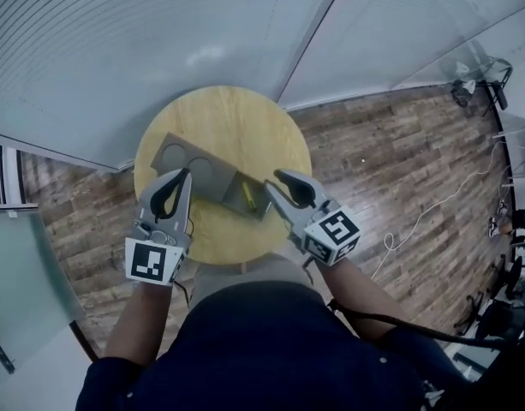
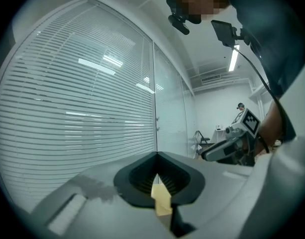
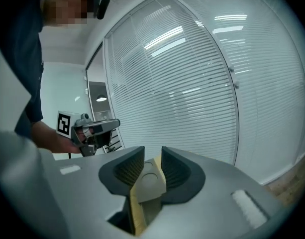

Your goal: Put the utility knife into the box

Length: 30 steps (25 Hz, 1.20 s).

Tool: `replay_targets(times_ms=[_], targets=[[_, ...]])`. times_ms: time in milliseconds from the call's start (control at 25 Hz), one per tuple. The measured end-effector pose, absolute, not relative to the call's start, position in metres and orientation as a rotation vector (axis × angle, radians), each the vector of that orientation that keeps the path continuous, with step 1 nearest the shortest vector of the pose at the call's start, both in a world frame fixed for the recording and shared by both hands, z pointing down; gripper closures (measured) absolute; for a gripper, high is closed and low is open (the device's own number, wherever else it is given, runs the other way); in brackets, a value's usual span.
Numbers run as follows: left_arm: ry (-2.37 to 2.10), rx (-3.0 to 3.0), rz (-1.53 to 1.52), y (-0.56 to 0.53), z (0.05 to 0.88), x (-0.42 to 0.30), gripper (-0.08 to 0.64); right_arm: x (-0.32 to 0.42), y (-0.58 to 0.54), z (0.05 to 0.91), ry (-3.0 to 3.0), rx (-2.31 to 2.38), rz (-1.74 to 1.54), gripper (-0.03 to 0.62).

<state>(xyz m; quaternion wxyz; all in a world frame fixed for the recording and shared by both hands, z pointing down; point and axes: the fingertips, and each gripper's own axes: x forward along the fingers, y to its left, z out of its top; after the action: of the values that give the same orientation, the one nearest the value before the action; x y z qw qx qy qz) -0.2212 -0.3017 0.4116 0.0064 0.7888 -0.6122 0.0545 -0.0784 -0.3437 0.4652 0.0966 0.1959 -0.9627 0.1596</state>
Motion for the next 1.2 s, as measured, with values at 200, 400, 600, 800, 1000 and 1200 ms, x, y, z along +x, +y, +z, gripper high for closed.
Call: replay_targets(times_ms=[200, 400, 600, 800, 1000, 1200], targets=[[-1.917, 2.497, 0.141, -0.288, 0.389, -0.204, 0.557, -0.066, -0.349, 0.424, -2.924, 0.606, 0.423, 0.477], [-1.967, 2.513, 0.125, -0.275, 0.359, -0.209, 0.557, -0.059, -0.346, 0.386, -2.998, 0.63, 0.396, 0.482], [-2.021, 2.552, 0.122, -0.273, 0.331, -0.217, 0.557, -0.042, -0.35, 0.356, -3.044, 0.709, 0.356, 0.489], [-2.045, 2.551, 0.113, -0.27, 0.325, -0.22, 0.557, -0.029, -0.349, 0.345, -3.052, 0.765, 0.315, 0.562], [-2.036, 2.571, 0.121, -0.267, 0.321, -0.22, 0.557, -0.03, -0.35, 0.344, -3.043, 0.781, 0.278, 0.583], [-2.056, 2.58, 0.112, -0.265, 0.312, -0.227, 0.557, -0.038, -0.343, 0.34, -3.055, 0.749, 0.255, 0.583]])
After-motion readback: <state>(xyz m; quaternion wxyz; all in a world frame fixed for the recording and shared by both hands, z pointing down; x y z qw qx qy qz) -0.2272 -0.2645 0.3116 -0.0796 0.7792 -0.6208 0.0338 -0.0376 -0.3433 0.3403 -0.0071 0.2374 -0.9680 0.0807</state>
